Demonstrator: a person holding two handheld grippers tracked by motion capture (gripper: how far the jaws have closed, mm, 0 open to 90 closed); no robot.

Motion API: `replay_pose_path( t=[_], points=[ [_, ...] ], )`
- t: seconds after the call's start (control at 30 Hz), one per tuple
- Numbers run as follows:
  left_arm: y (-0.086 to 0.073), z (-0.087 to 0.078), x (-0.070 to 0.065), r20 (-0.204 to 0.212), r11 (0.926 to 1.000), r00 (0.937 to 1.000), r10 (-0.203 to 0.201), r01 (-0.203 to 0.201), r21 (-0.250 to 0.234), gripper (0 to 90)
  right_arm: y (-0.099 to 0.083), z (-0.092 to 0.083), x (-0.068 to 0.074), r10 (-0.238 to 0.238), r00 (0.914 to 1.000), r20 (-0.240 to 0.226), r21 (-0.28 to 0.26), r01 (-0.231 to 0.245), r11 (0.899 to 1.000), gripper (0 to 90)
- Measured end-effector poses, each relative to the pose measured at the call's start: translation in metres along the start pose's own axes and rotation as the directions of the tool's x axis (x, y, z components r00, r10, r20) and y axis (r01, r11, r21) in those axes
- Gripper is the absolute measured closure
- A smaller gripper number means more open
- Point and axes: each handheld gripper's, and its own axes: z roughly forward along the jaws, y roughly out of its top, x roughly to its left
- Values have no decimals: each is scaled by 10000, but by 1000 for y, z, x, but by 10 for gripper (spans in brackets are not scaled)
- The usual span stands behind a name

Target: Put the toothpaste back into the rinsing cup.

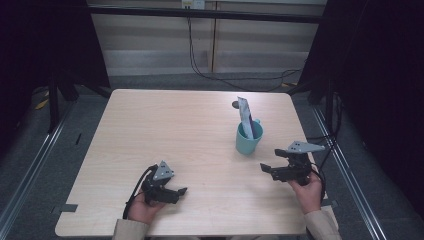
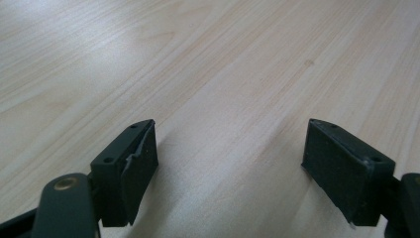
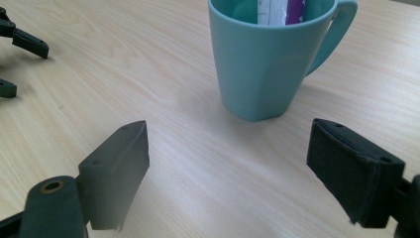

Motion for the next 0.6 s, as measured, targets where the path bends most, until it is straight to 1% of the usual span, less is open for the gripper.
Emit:
replay_pose_path(
  t=[0.6],
  points=[
    [0,0,0,-5,10000,10000,4,-4,-1,210,-22,6,3,-2,10000,-50,266,4,9996,157]
  ],
)
